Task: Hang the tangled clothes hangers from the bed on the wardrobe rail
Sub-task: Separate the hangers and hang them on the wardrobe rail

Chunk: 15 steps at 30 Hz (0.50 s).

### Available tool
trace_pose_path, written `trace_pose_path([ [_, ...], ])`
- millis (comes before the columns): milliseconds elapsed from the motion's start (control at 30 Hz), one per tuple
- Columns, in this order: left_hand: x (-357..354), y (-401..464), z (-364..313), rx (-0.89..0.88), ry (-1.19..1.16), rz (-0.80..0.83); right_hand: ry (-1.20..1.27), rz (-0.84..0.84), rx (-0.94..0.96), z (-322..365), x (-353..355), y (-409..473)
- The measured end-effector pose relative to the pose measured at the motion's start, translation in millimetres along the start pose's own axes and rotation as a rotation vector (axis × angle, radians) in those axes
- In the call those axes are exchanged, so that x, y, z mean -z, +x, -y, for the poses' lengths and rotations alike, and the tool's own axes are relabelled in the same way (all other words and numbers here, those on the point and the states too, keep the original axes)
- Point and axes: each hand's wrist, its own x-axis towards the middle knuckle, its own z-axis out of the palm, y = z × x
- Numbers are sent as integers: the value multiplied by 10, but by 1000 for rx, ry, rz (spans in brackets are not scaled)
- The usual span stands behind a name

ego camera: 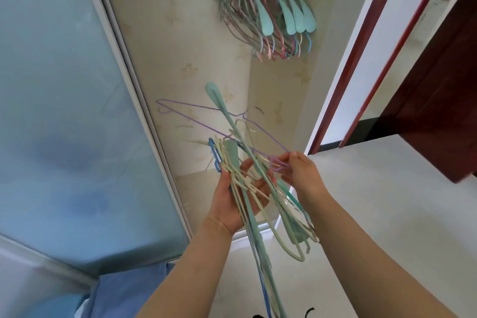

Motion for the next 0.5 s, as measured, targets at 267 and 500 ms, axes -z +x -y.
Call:
trace_pose_path([
  [267,105,52,-260,22,-172,93,190,-211,-32,247,392,60],
  [500,253,111,-452,-20,-142,-1,-9,-469,469,376,492,-33],
])
